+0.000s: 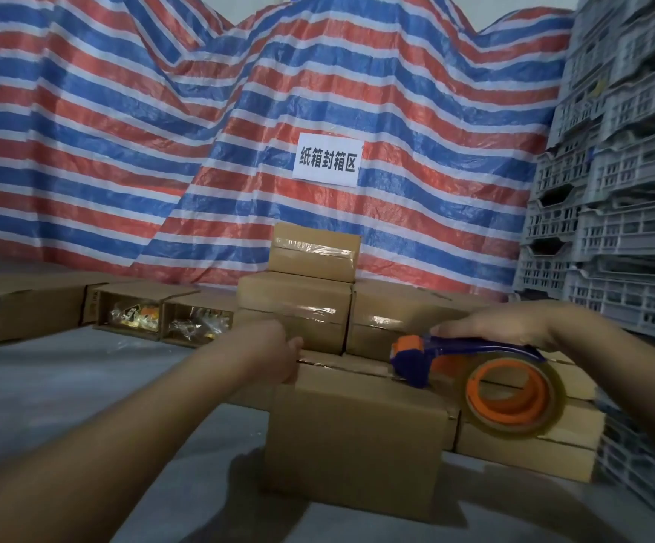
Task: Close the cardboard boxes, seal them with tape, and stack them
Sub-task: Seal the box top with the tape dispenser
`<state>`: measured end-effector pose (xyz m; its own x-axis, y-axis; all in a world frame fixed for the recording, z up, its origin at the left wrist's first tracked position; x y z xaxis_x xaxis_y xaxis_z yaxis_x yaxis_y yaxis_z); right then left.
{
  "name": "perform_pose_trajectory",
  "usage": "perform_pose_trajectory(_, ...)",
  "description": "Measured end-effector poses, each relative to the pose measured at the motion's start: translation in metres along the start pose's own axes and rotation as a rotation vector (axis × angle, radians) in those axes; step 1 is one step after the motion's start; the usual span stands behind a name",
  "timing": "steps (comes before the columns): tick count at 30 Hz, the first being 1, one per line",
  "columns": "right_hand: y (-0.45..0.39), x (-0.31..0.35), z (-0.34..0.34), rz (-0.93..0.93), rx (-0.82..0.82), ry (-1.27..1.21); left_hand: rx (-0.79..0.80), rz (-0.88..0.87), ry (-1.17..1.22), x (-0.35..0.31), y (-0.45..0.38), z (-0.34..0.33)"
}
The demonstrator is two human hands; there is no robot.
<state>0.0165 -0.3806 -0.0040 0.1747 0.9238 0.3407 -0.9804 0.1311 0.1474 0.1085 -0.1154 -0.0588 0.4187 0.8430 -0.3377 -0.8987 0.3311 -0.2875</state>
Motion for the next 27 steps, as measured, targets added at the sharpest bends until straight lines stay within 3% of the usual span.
perform_pose_trajectory(2,0.001,0.003,0.001,-0.012,0.002,0.002,-0.244,-0.102,-0.177,-0.029,0.003,0.022)
perform_pose_trajectory(3,0.001,0.004,0.003,-0.015,-0.015,0.019,-0.280,-0.199,-0.157,-0.048,0.007,0.024)
perform_pose_trajectory(5,-0.001,0.003,0.008,-0.002,-0.066,0.062,-0.074,-0.368,-0.031,-0.081,0.016,0.001)
perform_pose_trajectory(7,-0.002,0.000,0.008,0.030,-0.094,0.084,0.228,-0.407,-0.021,-0.094,0.026,-0.035)
perform_pose_trajectory(8,-0.001,-0.001,0.008,0.045,-0.100,0.072,0.289,-0.420,-0.070,-0.094,0.028,-0.044)
perform_pose_trajectory(13,0.003,-0.023,0.011,0.024,-0.008,-0.030,0.362,-0.414,-0.173,-0.085,0.028,-0.044)
perform_pose_trajectory(19,0.040,-0.093,0.031,-0.079,0.018,-0.144,0.348,-0.428,-0.199,-0.086,0.030,-0.045)
perform_pose_trajectory(27,0.028,-0.068,-0.013,-0.079,-0.040,0.200,0.285,-0.481,-0.235,-0.085,0.033,-0.046)
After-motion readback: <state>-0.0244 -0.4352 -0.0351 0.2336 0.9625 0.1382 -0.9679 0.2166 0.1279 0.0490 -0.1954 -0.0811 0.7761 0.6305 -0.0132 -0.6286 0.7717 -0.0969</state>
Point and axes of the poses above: each hand's wrist, its own y-axis away from the middle knuckle, its own z-axis out of the back of the hand, x = y × z, the point moved 7 cm from there along -y, towards the middle knuckle, and after that the axes turned 2 degrees about y, right-handed, at the moved point
